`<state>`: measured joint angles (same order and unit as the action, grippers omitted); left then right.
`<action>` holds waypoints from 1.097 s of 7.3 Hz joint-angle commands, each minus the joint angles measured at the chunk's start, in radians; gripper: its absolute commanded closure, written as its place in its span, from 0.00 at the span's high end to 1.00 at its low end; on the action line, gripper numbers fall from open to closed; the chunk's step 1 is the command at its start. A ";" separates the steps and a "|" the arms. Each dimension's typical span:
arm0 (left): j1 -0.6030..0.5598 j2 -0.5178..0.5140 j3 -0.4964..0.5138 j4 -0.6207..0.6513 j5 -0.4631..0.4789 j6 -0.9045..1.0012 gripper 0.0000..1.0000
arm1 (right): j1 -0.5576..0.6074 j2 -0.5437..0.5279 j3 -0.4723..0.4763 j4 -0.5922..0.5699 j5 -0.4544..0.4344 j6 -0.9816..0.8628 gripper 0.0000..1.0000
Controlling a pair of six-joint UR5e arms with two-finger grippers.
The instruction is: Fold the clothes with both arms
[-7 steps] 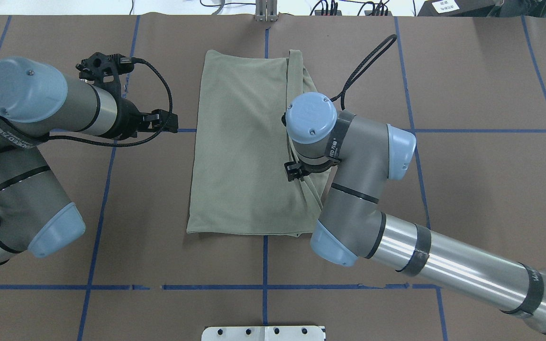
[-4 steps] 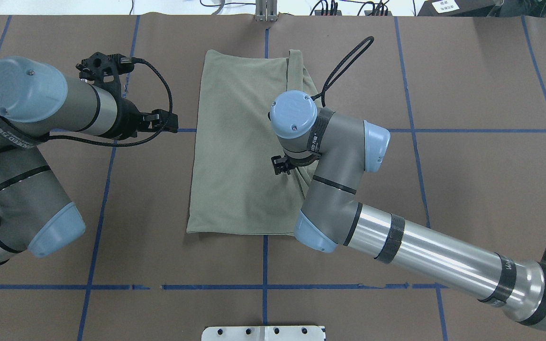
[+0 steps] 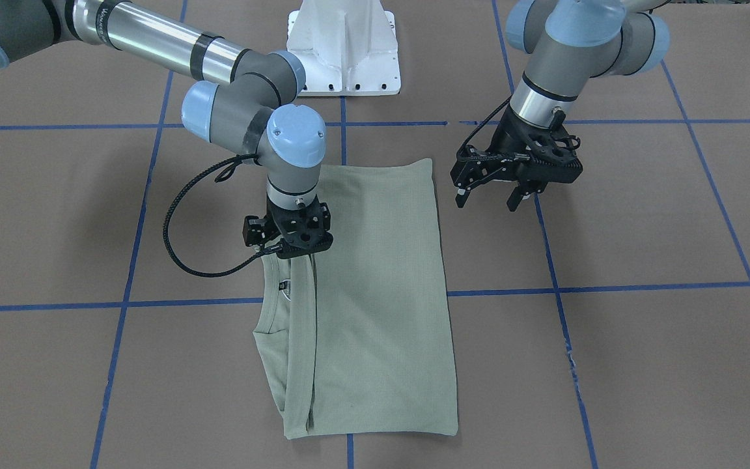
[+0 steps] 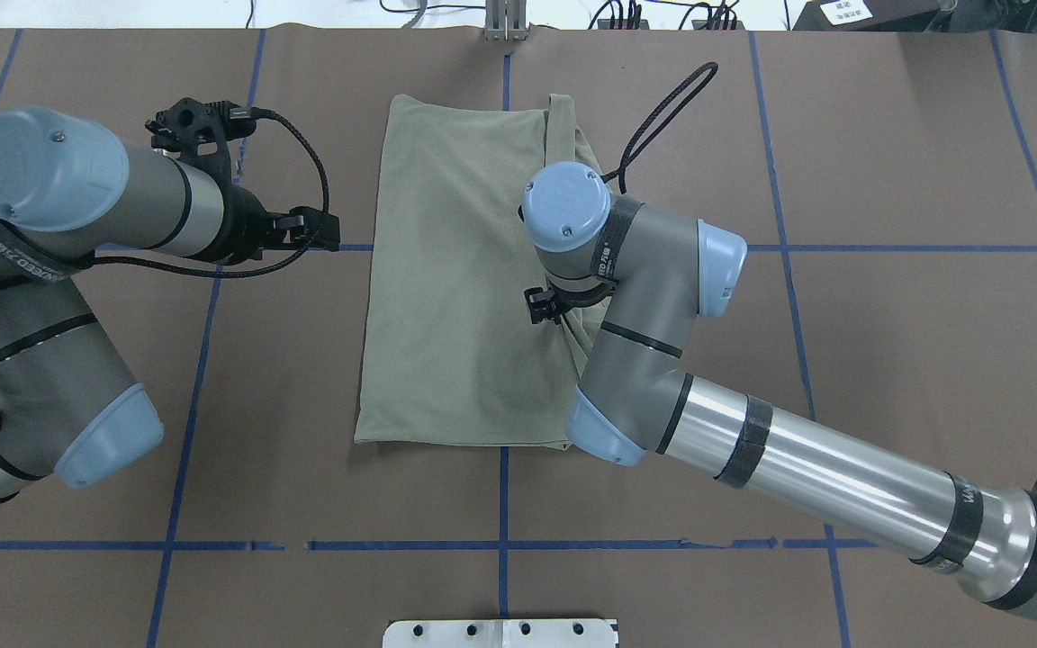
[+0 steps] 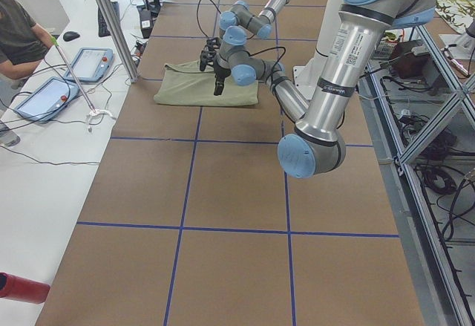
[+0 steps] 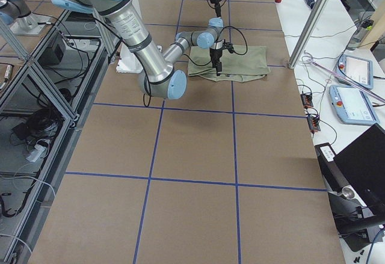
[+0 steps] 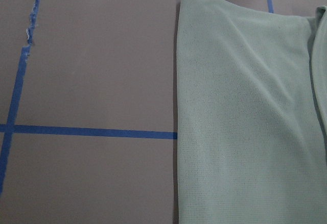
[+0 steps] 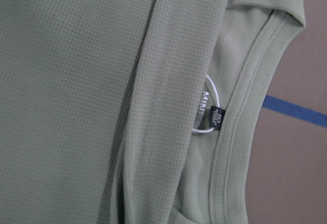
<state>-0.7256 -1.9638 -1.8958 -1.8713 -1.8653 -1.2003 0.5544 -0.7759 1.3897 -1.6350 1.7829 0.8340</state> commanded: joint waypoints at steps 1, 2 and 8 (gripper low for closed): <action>0.000 -0.007 -0.006 0.001 -0.002 -0.004 1.00 | 0.022 -0.019 0.002 -0.034 0.004 -0.010 1.00; 0.002 -0.007 -0.008 0.001 -0.002 -0.004 1.00 | 0.041 -0.043 0.014 -0.052 0.007 -0.036 1.00; 0.000 -0.013 -0.009 0.004 -0.008 -0.004 1.00 | 0.136 -0.050 0.101 -0.091 0.069 -0.116 1.00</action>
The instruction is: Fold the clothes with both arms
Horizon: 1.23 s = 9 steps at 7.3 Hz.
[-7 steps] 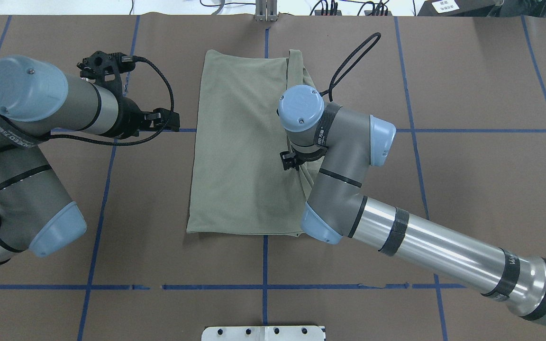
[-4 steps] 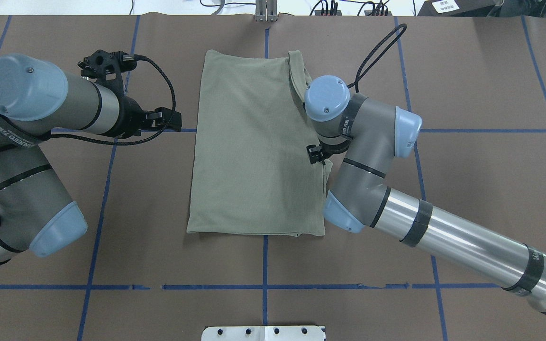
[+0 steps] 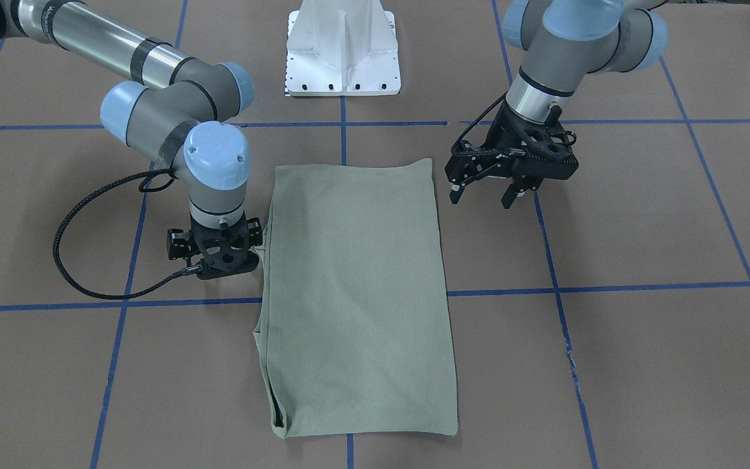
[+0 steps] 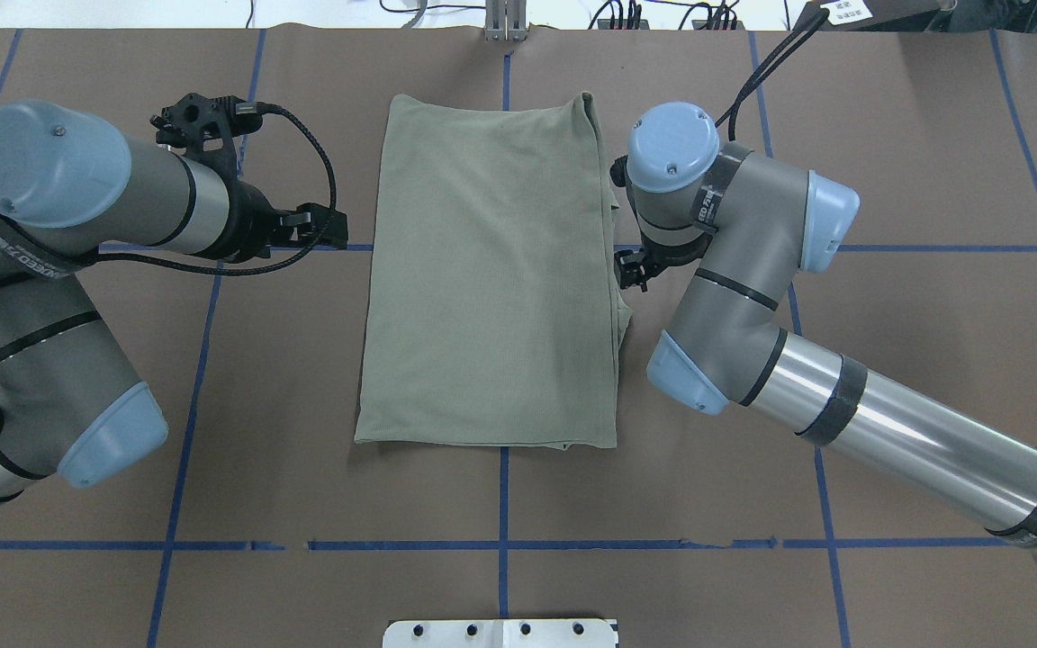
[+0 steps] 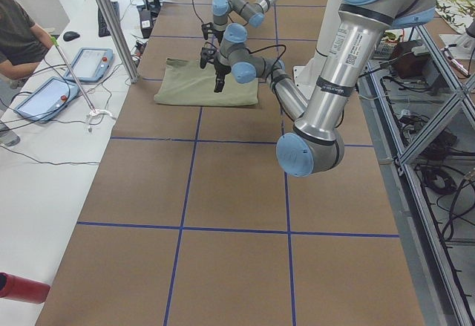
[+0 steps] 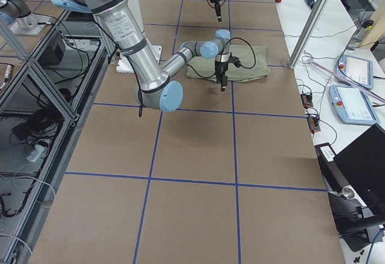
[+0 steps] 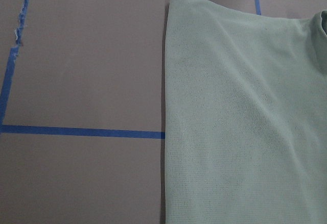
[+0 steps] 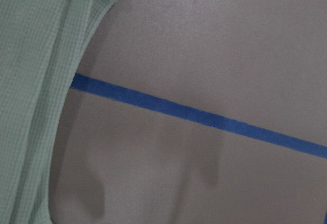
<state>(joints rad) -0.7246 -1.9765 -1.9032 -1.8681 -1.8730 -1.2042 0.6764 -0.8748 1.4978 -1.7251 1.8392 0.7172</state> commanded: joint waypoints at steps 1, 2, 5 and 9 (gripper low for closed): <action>-0.001 -0.001 -0.005 0.001 0.000 -0.002 1.00 | 0.018 0.088 -0.036 0.008 0.011 0.001 1.00; -0.001 0.001 -0.008 0.001 0.001 -0.003 1.00 | 0.022 0.165 -0.127 0.012 0.009 0.004 1.00; 0.013 -0.001 0.007 -0.005 -0.002 -0.027 1.00 | 0.046 0.198 -0.203 0.150 0.093 0.022 1.00; 0.246 0.018 0.019 -0.060 0.029 -0.421 1.00 | 0.054 0.034 0.082 0.151 0.195 0.129 1.00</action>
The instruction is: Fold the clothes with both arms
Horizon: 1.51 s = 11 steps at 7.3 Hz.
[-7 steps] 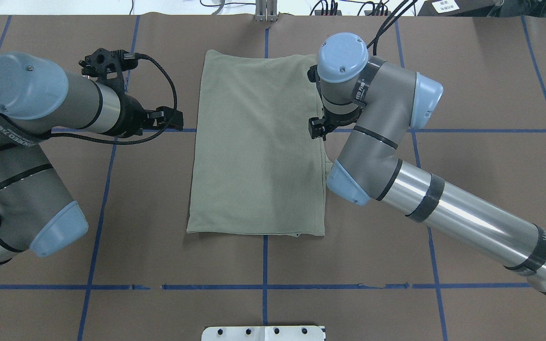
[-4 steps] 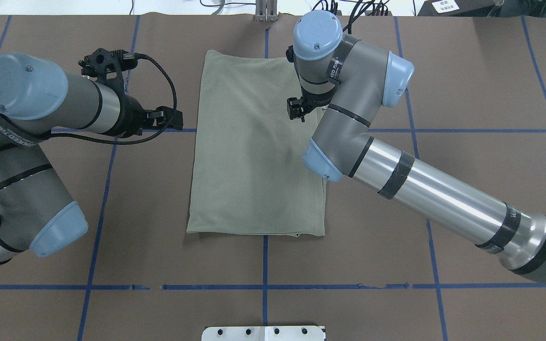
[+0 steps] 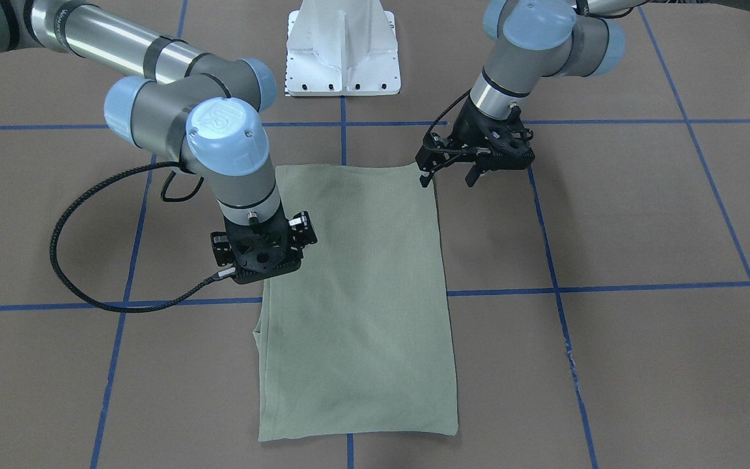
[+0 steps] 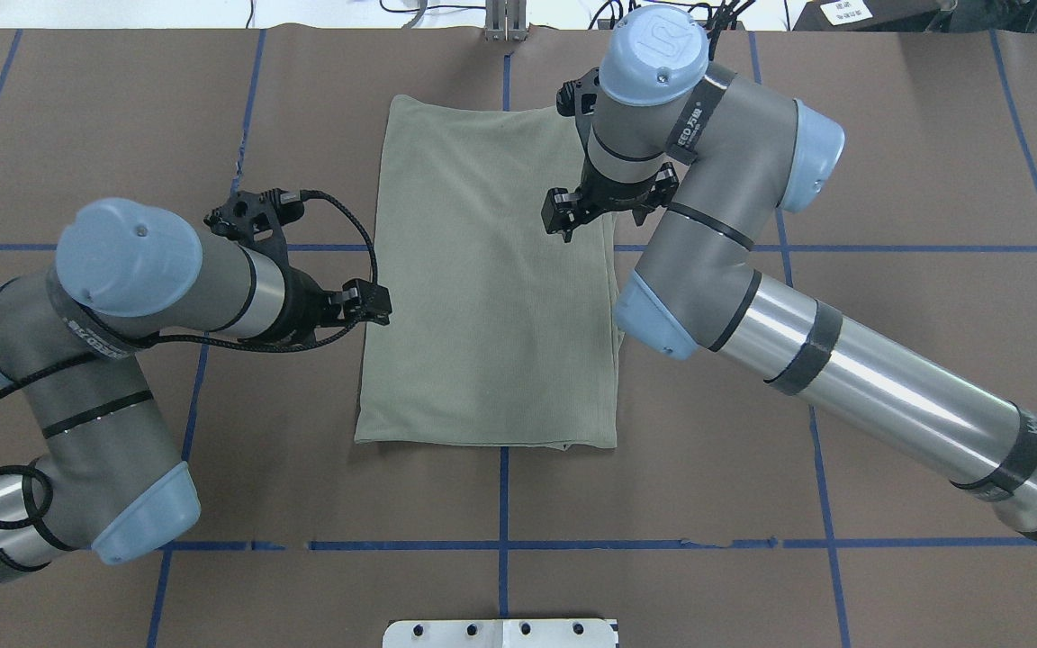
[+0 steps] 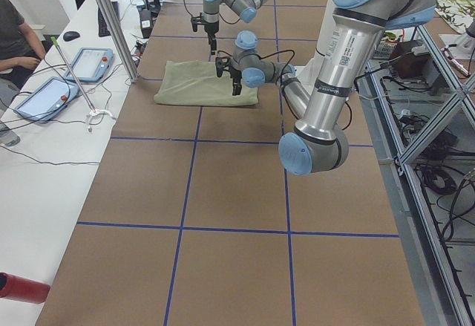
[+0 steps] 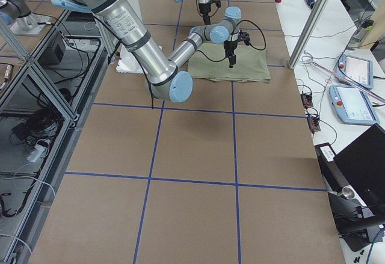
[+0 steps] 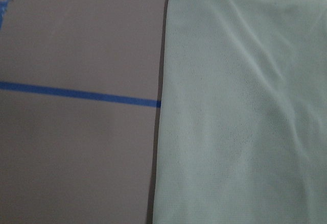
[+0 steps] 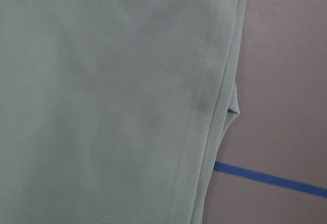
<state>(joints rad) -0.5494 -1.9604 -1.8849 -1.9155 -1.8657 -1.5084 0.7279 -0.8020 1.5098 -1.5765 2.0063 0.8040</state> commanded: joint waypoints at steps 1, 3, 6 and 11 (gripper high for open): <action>0.141 0.002 0.006 -0.010 0.096 -0.160 1.00 | 0.001 -0.039 0.075 0.010 0.035 0.075 1.00; 0.177 -0.017 0.091 -0.010 0.118 -0.191 1.00 | -0.001 -0.042 0.075 0.010 0.035 0.080 1.00; 0.172 -0.008 0.113 -0.007 0.126 -0.179 0.99 | -0.002 -0.042 0.072 0.010 0.032 0.081 1.00; 0.169 -0.015 0.115 -0.002 0.126 -0.179 0.86 | -0.002 -0.043 0.070 0.010 0.032 0.080 1.00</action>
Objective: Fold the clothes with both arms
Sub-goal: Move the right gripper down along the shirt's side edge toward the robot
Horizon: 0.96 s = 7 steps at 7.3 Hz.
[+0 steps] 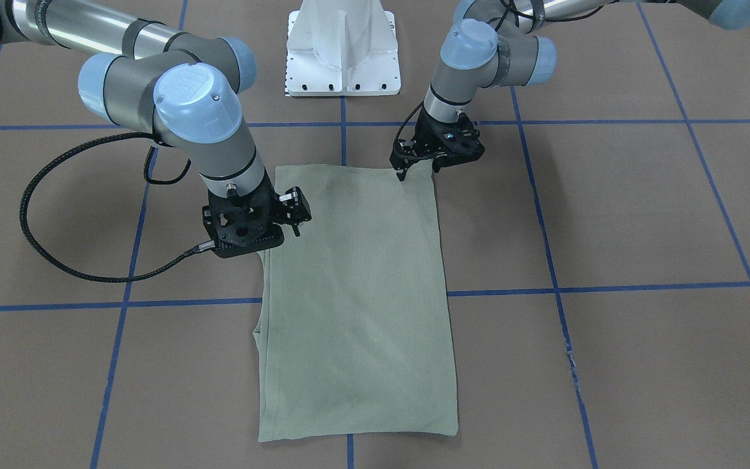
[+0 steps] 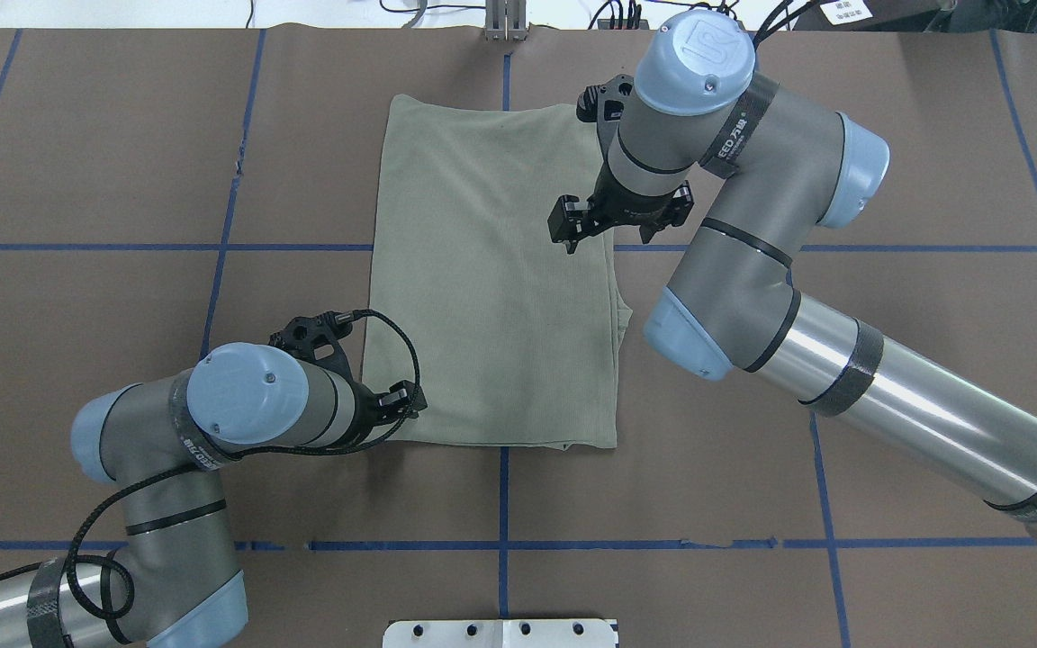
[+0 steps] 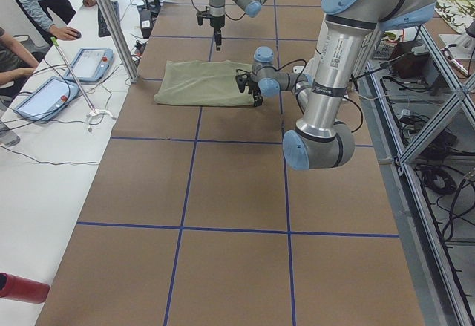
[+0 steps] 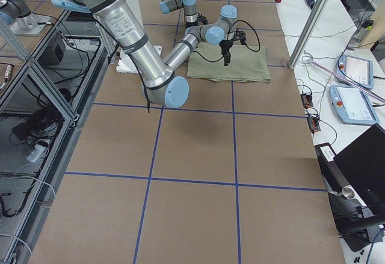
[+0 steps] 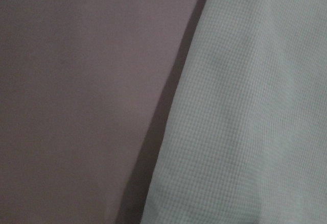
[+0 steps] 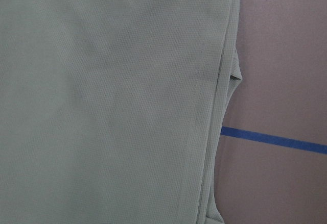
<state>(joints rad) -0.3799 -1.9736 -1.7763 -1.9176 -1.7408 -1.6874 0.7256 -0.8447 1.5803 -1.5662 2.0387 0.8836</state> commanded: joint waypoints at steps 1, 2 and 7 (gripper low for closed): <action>-0.002 -0.002 0.006 0.000 0.001 0.000 0.85 | 0.000 -0.001 0.000 0.000 0.000 0.000 1.00; -0.004 -0.004 0.006 0.000 0.001 -0.003 0.78 | 0.000 -0.001 0.000 0.000 -0.002 0.000 1.00; -0.011 -0.007 0.003 -0.004 0.004 -0.002 0.10 | 0.002 -0.008 0.001 0.002 0.000 0.000 1.00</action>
<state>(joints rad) -0.3911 -1.9800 -1.7717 -1.9204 -1.7364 -1.6901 0.7269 -0.8512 1.5809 -1.5650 2.0381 0.8836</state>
